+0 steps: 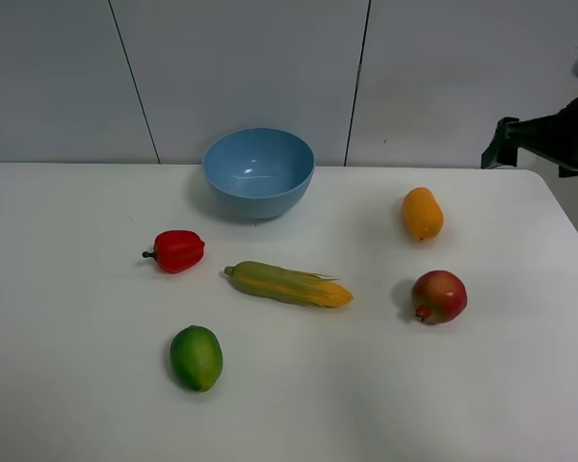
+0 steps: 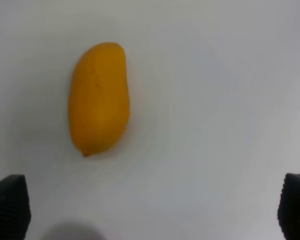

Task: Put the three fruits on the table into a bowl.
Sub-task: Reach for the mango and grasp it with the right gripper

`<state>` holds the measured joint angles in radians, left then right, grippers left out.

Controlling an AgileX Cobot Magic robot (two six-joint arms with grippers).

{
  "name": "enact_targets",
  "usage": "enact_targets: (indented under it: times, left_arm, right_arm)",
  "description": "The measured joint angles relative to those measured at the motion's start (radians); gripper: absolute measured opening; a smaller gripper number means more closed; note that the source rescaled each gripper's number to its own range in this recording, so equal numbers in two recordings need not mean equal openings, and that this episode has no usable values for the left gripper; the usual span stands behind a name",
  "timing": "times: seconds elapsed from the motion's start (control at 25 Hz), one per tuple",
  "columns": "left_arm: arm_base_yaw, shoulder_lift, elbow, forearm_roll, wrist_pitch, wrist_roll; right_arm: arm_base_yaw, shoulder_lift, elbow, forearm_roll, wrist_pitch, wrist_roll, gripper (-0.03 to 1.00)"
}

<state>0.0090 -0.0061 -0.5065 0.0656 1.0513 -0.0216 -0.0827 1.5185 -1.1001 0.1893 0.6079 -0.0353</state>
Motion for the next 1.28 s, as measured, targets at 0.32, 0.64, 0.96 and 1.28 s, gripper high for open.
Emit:
enact_targets:
  times: [0.32, 0.64, 0.96, 1.28]
  left_arm:
    - [0.000, 0.000, 0.000, 0.000, 0.000, 0.000]
    - [0.000, 0.000, 0.000, 0.000, 0.000, 0.000]
    - [0.000, 0.000, 0.000, 0.000, 0.000, 0.000]
    - [0.000, 0.000, 0.000, 0.000, 0.000, 0.000]
  right_arm:
    - [0.048, 0.331, -0.136, 0.043, -0.100, -0.041, 1.00]
    - [0.124, 0.540, -0.277, 0.049, -0.109, -0.044, 1.00]
    - [0.136, 0.649, -0.297, 0.058, -0.135, -0.037, 1.00]
    - [0.159, 0.657, -0.300, 0.092, -0.126, -0.012, 0.03]
